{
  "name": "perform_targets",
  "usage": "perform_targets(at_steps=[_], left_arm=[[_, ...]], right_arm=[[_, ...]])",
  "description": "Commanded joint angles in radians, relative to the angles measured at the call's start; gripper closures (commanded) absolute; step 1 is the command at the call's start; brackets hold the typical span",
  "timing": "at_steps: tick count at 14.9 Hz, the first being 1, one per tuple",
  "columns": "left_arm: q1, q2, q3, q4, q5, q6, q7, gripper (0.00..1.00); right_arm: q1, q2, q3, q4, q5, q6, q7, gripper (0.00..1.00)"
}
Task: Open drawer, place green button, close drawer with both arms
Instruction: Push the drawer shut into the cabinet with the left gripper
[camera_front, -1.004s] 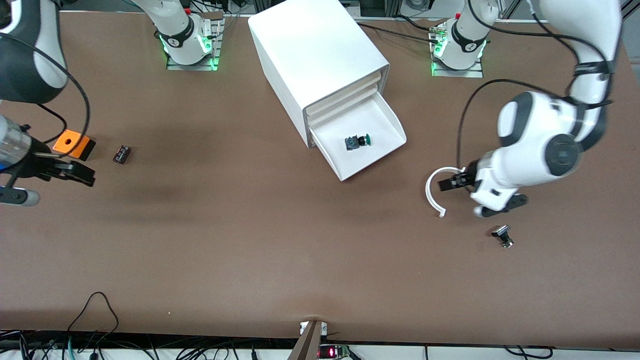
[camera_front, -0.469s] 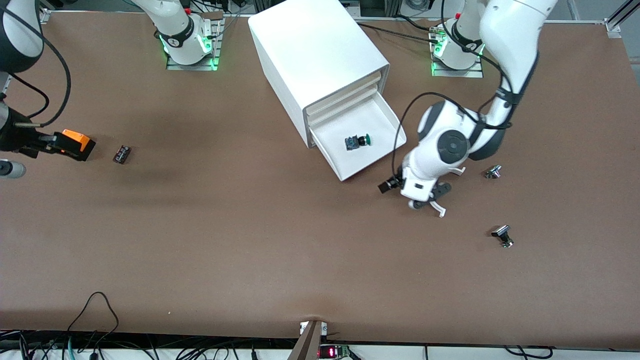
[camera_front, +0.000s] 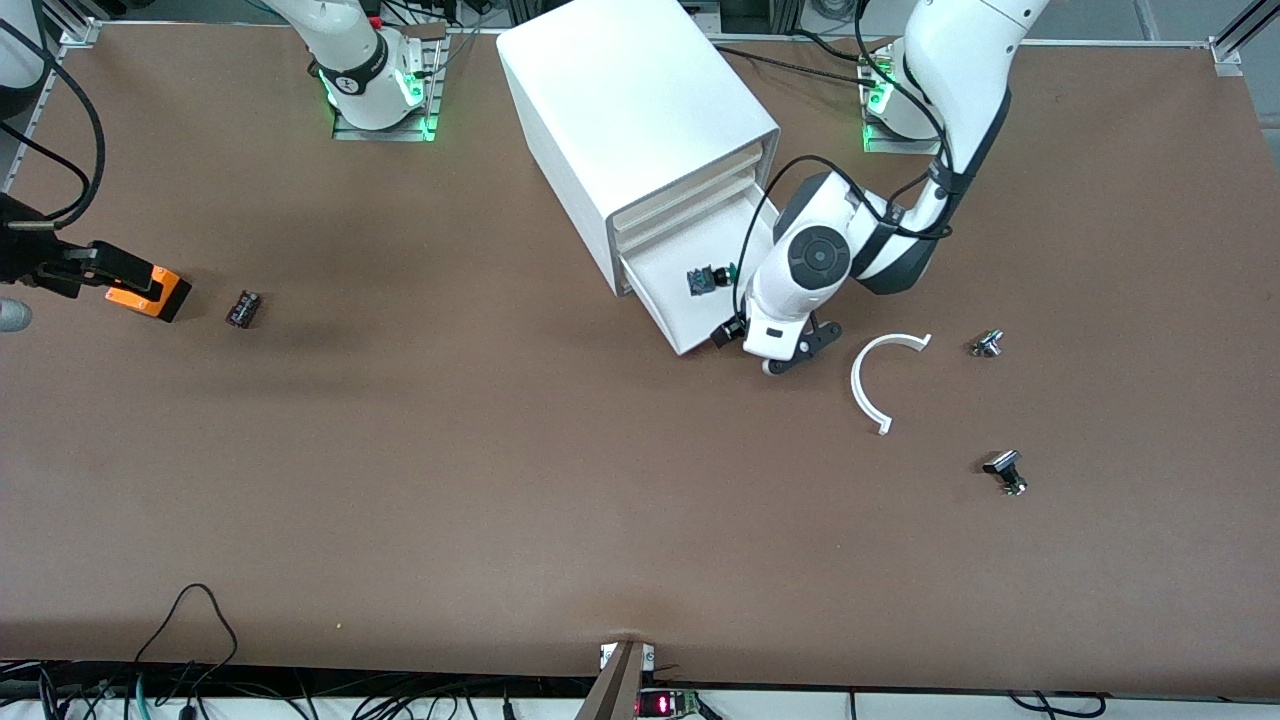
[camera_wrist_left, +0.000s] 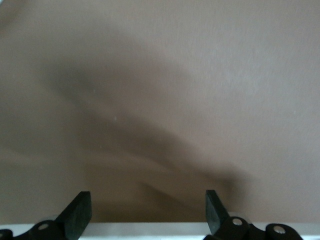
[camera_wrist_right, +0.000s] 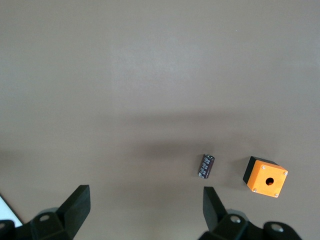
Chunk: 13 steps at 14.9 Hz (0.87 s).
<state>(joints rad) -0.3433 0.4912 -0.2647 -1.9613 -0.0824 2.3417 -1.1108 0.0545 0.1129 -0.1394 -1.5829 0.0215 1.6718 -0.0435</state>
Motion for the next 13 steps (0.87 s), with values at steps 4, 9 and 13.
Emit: perform_targets(at_steps=[4, 9, 13], left_arm=[[-0.026, -0.033, -0.129, -0.079, -0.129, -0.004, -0.03, 0.0], [-0.028, -0.028, -0.171, -0.079, -0.128, -0.002, -0.006, 0.0], [-0.026, -0.031, -0.171, -0.079, -0.128, 0.004, 0.035, 0.0]], right_arm=[[0.005, -0.015, 0.0, -0.051, 0.021, 0.028, -0.007, 0.0], [0.008, -0.013, 0.001, -0.048, 0.018, 0.026, -0.001, 0.0], [0.008, -0.016, 0.004, -0.045, 0.005, 0.034, 0.001, 0.0]])
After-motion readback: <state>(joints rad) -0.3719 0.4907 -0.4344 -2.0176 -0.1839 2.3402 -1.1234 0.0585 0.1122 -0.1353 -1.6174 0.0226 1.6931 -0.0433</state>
